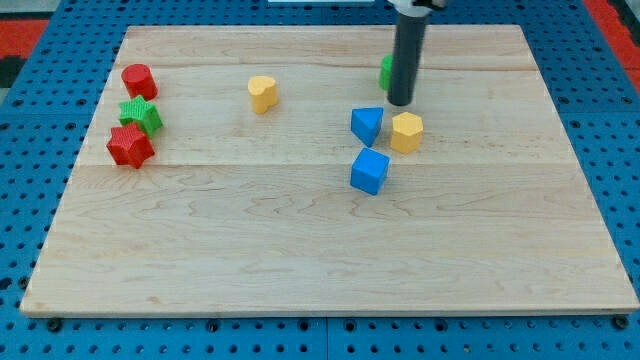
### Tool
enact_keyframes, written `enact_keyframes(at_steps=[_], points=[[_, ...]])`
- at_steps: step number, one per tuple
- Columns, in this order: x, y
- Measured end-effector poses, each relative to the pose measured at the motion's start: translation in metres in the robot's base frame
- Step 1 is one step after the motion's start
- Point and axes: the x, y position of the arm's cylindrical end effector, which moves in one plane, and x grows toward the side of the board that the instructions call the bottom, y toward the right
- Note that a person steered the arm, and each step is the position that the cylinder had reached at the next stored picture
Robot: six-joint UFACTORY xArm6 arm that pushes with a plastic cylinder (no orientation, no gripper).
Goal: Move the green circle to the top of the red circle
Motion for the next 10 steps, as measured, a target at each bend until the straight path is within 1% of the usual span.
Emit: enact_keyframes(at_steps=[2, 3, 4, 5, 6, 7, 8, 9, 10], points=[[0.0, 0.065], [-0.025, 0.076], [-0.062, 0.041], [-0.074, -0.041], [-0.058, -0.029], [-0.042, 0.017], [-0.063, -0.077], [-0.057, -0.078], [-0.052, -0.052]])
